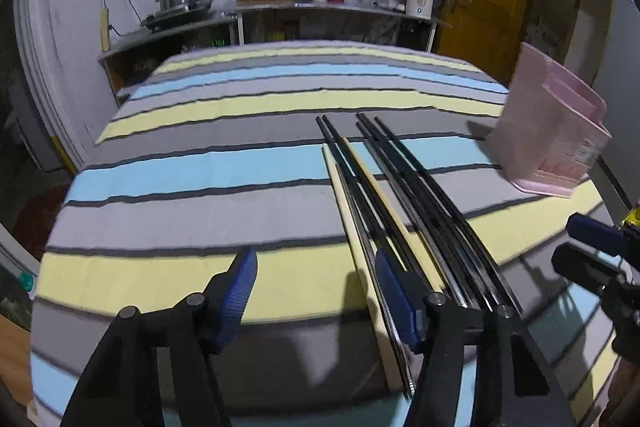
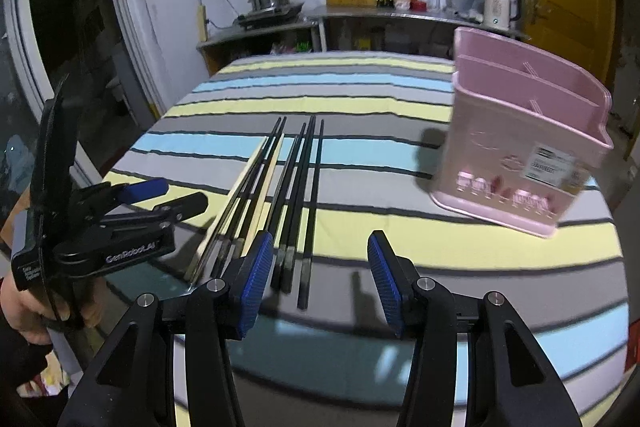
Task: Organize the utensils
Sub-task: 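Grasp a black chopstick with the right tool while the left tool grasps a wooden chopstick, then lift the black chopstick with the right tool while the left tool lifts the wooden one, then lower both chopsticks into the pink holder and open both tools, then move both open tools back over the remaining chopsticks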
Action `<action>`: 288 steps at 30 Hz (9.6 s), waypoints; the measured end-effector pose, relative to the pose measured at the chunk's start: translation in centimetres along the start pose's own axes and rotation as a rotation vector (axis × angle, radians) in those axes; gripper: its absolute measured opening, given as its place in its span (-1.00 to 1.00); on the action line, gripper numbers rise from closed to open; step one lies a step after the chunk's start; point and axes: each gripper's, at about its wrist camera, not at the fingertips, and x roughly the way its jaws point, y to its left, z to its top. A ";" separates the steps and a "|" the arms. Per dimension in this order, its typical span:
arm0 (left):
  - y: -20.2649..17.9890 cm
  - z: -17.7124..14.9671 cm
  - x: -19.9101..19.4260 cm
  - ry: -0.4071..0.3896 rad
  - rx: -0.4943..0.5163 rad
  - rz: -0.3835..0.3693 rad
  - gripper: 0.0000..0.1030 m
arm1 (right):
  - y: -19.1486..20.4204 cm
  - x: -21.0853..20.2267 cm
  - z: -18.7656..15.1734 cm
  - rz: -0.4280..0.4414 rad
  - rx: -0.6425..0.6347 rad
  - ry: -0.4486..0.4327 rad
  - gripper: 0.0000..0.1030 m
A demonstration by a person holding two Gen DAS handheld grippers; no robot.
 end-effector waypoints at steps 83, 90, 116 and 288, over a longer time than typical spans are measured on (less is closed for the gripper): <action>2.5 7.2 -1.4 0.052 -0.041 -0.167 -0.89 | -0.8 3.2 8.0 0.094 0.050 0.006 -0.89; 1.6 9.7 -7.8 -0.071 -0.010 -0.197 -0.92 | -0.9 0.6 9.0 0.102 0.049 -0.058 -0.89; 1.7 9.9 4.5 0.110 0.013 -0.126 -0.61 | -2.2 -5.1 9.7 0.085 0.072 -0.183 -0.90; 1.0 1.3 1.2 0.049 -0.095 -0.136 -0.18 | -2.0 -2.1 1.5 0.144 0.145 0.043 -0.69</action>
